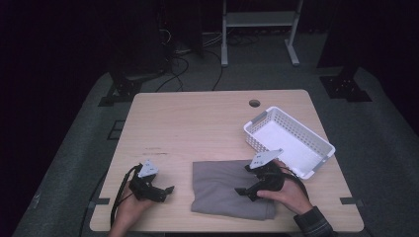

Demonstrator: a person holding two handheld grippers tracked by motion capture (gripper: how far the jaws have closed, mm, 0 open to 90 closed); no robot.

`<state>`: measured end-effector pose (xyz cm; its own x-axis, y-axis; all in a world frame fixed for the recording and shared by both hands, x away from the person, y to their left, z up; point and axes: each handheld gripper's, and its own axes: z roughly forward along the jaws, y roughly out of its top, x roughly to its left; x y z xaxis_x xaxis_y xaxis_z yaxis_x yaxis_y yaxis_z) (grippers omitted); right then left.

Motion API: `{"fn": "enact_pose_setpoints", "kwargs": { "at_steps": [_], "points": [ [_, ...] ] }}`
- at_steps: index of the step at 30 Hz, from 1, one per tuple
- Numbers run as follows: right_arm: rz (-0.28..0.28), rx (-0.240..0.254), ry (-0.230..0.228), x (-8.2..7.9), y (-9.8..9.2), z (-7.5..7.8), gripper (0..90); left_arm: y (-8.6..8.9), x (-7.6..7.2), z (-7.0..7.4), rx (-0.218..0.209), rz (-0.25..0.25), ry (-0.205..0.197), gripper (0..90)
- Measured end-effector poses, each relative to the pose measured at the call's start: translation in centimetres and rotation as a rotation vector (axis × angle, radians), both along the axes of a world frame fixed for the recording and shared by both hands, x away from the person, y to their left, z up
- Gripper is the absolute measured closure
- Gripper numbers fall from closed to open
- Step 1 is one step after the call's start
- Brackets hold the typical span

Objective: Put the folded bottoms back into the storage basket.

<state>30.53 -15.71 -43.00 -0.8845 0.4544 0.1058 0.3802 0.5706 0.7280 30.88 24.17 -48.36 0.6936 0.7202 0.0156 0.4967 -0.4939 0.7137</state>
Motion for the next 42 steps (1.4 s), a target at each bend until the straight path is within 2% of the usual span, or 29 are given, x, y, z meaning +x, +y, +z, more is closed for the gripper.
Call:
{"fn": "enact_pose_setpoints", "kwargs": {
  "at_steps": [12, 19, 23, 27, 29, 30, 35, 37, 40, 41, 42],
  "points": [
    [0.027, -0.075, 0.014, -0.1, 1.3, -2.0, 9.9, 0.0, 0.0, 0.0, 0.0, 0.0, 0.0, 0.0],
    [0.048, -0.076, 0.035, -0.2, 1.8, -2.7, 9.7, 0.0, 0.0, 0.0, 0.0, 0.0, 0.0, 0.0],
    [0.081, -0.108, 0.05, -0.5, 2.4, -3.3, 4.0, 0.0, 0.0, 0.0, 0.0, 0.0, 0.0, 0.0],
    [0.113, -0.186, 0.008, -1.1, 3.3, -4.0, 0.0, 0.0, 0.0, 0.0, 0.0, 0.0, 0.0, 0.0],
    [0.111, -0.196, 0.006, -1.2, 3.4, -4.0, 0.0, 0.0, 0.0, 0.0, 0.0, 0.0, 0.0, 0.0],
    [0.125, -0.218, -0.019, -1.4, 3.5, -4.1, 0.0, 0.0, 0.0, 0.0, 0.0, 0.0, 0.0, 0.0],
    [0.12, -0.225, -0.041, -1.6, 3.5, -4.2, 0.0, 0.0, 0.0, 0.0, 0.0, 0.0, 0.0, 0.0],
    [0.111, -0.223, -0.04, -1.8, 3.5, -4.2, 2.5, 0.0, 0.0, 0.0, 0.0, 0.0, 0.0, 0.0],
    [0.119, -0.214, -0.048, -2.2, 3.3, -3.9, 15.9, 0.0, 0.0, 0.0, -0.001, 0.0, 0.0, 0.0],
    [0.119, -0.214, -0.048, -2.2, 3.3, -3.9, 15.9, 0.0, 0.0, 0.0, -0.001, 0.0, 0.0, 0.0],
    [0.116, -0.205, -0.049, -2.4, 3.2, -3.8, 21.4, 0.0, 0.0, 0.0, 0.0, 0.0, -0.001, 0.0]
  ]
}}
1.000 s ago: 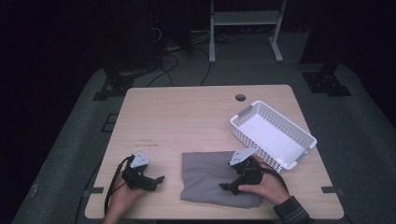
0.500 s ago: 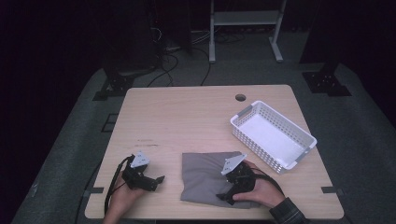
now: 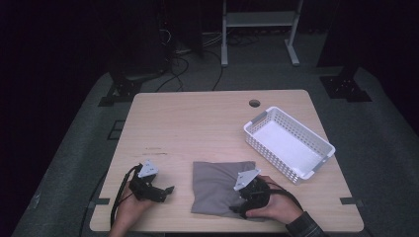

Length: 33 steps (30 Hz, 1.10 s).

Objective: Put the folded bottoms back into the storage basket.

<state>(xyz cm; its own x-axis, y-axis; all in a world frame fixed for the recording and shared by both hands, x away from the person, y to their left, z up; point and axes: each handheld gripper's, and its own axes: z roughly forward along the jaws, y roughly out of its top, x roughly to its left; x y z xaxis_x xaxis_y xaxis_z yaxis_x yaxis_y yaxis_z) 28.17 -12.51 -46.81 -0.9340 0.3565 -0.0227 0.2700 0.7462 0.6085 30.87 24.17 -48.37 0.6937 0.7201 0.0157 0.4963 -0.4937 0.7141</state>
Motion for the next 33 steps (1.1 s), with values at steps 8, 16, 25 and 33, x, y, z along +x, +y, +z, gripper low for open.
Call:
{"fn": "enact_pose_setpoints", "kwargs": {
  "at_steps": [8, 16, 25, 33],
  "points": [
    [-0.029, 0.013, -0.01, 0.0, -0.1, 0.5, 60.8, 0.0, 0.0, 0.0, 0.001, 0.0, 0.0, 0.0],
    [-0.088, 0.108, 0.084, 0.9, -0.9, 0.5, 68.5, 0.0, 0.0, 0.0, 0.001, 0.0, 0.0, 0.0],
    [-0.082, 0.158, 0.101, 1.5, -1.2, 2.2, 69.4, 0.0, 0.0, 0.0, 0.0, -0.004, 0.0, 0.0],
    [-0.105, 0.199, 0.078, 2.0, -1.9, 4.0, 69.4, 0.0, 0.0, 0.0, 0.0, -0.003, 0.001, 0.0]
  ]
}}
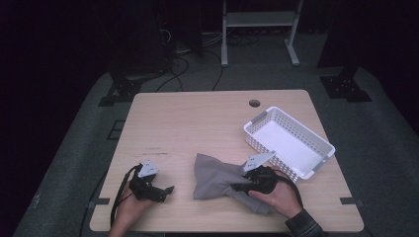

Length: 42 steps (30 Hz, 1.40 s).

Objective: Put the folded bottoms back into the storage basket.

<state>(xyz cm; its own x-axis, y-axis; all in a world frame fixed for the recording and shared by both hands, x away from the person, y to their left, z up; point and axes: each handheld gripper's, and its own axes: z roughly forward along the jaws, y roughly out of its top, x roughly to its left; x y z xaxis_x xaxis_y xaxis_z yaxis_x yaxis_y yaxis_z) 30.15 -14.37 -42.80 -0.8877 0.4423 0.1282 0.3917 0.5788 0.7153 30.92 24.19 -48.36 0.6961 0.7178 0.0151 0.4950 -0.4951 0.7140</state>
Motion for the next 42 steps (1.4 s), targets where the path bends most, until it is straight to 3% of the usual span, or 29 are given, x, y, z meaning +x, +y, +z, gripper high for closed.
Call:
{"fn": "enact_pose_setpoints", "kwargs": {
  "at_steps": [14, 42],
  "points": [
    [-0.048, 0.076, -0.048, 0.8, -1.6, 3.5, 69.3, 0.0, 0.0, 0.0, 0.0, 0.001, 0.0, 0.0],
    [-0.114, 0.157, -0.122, 2.2, -3.6, 9.7, 69.3, 0.0, 0.0, 0.0, -0.003, 0.002, -0.001, 0.0]
  ]
}}
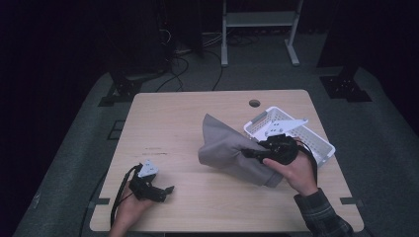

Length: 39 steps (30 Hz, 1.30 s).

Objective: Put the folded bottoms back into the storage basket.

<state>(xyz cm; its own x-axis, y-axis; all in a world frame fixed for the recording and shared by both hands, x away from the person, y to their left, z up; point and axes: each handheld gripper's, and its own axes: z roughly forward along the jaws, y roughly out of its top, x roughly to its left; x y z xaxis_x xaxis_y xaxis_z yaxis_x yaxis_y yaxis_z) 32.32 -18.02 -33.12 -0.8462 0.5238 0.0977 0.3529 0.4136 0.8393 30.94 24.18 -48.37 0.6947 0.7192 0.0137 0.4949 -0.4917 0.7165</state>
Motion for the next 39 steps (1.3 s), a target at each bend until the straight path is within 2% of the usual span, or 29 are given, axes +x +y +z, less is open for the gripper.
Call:
{"fn": "enact_pose_setpoints", "kwargs": {
  "at_steps": [13, 20, 31, 39],
  "points": [
    [-0.049, 0.006, -0.038, 0.9, -1.4, 3.1, 69.3, 0.0, 0.0, 0.0, 0.001, -0.001, 0.001, 0.0],
    [-0.105, 0.013, -0.062, 1.5, -2.9, 4.4, 69.3, 0.0, 0.0, 0.0, 0.004, -0.002, 0.001, 0.0],
    [-0.204, 0.017, -0.076, 2.5, -5.8, 5.6, 69.3, 0.0, 0.0, 0.0, 0.004, -0.002, 0.001, 0.0],
    [-0.284, -0.003, -0.084, 3.5, -7.9, 5.3, 69.2, 0.0, 0.0, 0.0, 0.004, -0.002, 0.001, 0.0]
  ]
}}
